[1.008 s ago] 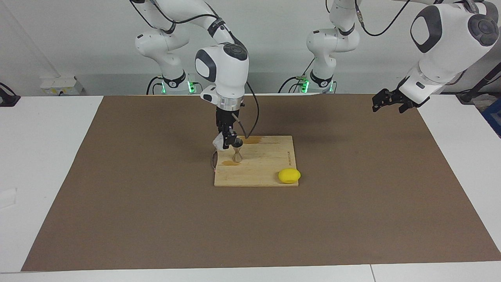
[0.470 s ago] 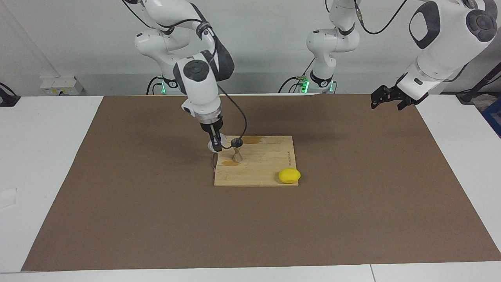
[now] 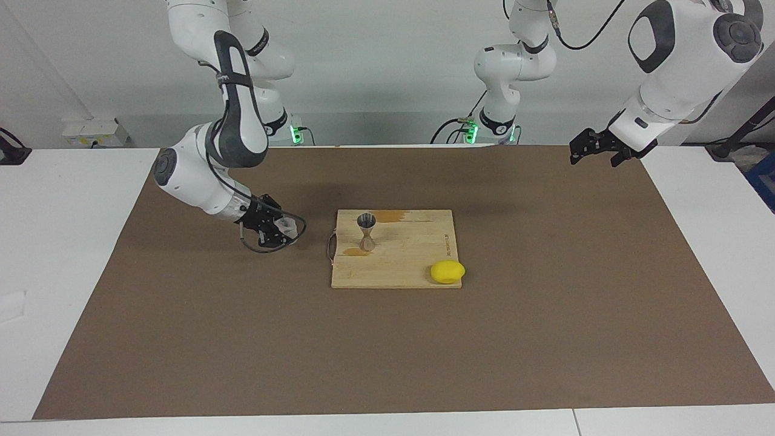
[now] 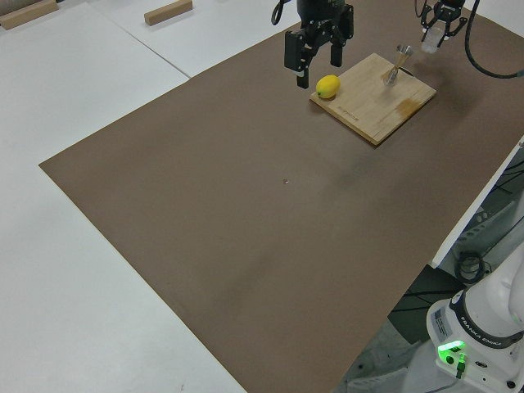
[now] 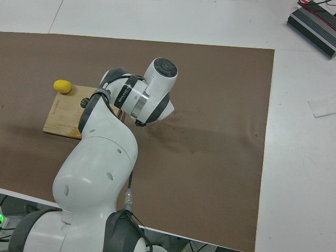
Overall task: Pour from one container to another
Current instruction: 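Carry the clear cup back beside the board with the right gripper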
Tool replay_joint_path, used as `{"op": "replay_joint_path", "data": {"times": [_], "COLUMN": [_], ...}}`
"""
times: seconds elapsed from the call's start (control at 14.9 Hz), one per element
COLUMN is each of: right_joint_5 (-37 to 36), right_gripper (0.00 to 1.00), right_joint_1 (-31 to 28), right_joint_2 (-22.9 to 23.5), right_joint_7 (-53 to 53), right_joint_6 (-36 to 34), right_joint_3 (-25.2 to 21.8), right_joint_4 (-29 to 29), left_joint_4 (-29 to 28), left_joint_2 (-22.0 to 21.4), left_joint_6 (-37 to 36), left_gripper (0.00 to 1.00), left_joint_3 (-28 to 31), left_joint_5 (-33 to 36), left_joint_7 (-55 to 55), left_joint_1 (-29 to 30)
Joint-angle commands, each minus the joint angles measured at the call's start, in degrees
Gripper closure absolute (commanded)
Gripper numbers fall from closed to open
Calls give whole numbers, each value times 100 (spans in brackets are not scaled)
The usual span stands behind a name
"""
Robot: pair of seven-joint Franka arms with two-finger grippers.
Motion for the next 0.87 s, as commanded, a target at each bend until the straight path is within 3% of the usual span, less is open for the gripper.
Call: {"op": "replay_joint_path", "data": {"times": [0.0, 0.4, 0.47, 0.6, 0.81], "right_joint_5": [239, 248, 248, 248, 187], "right_gripper": [100, 100, 96, 83, 50], "right_joint_1": [-299, -669, -695, -704, -704], "right_joint_2": [-234, -305, -331, -357, -358], "right_joint_7": [-426, -576, -576, -576, -558], "right_joint_6": [129, 207, 286, 375, 401], "right_joint_3": [66, 66, 57, 48, 40], "right_joint_4": [-407, -600, -670, -732, -758], "left_joint_4": [-196, -213, -213, -213, -213], "left_joint_2": [-192, -166, -166, -166, -166], "left_joint_6": [262, 852, 852, 852, 861], "left_gripper": [0, 0, 0, 0, 0], "left_joint_3": [57, 57, 48, 48, 48], "left_joint_5": [12, 3, 3, 3, 3], "left_joint_7": [-117, -574, -574, -582, -583], "left_joint_1": [-78, -87, -87, -87, -87]}}
